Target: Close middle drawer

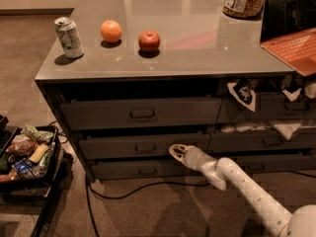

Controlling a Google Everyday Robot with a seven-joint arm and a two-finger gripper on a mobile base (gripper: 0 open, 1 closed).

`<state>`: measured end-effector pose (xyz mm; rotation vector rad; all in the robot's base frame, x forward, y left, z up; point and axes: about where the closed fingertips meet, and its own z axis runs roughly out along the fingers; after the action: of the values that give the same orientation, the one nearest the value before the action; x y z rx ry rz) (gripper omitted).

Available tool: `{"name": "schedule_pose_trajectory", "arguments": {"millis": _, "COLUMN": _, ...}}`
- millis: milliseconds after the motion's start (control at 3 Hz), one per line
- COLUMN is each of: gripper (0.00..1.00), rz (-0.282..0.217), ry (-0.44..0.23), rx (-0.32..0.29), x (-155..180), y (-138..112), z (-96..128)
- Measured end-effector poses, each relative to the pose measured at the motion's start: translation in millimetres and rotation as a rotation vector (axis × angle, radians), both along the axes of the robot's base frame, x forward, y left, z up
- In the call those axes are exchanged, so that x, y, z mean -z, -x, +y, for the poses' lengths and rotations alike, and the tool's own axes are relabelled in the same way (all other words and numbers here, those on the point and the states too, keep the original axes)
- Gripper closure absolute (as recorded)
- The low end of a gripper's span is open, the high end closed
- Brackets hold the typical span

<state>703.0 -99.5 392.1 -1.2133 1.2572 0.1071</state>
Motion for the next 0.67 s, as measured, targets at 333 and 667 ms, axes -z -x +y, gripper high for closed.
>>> {"name": "schedule_pose_trajectory", "arguments": {"millis": 333, "gripper": 1.00, "rz": 0.000, "ry": 0.000, "rx": 0.000, "x": 0, "y": 1, "z": 0}}
{"name": "schedule_pose_trajectory", "arguments": {"millis": 667, "gripper": 1.00, "rz": 0.029, "ry": 0.045, "rx": -0.096, "x": -9, "y": 23, "z": -8}}
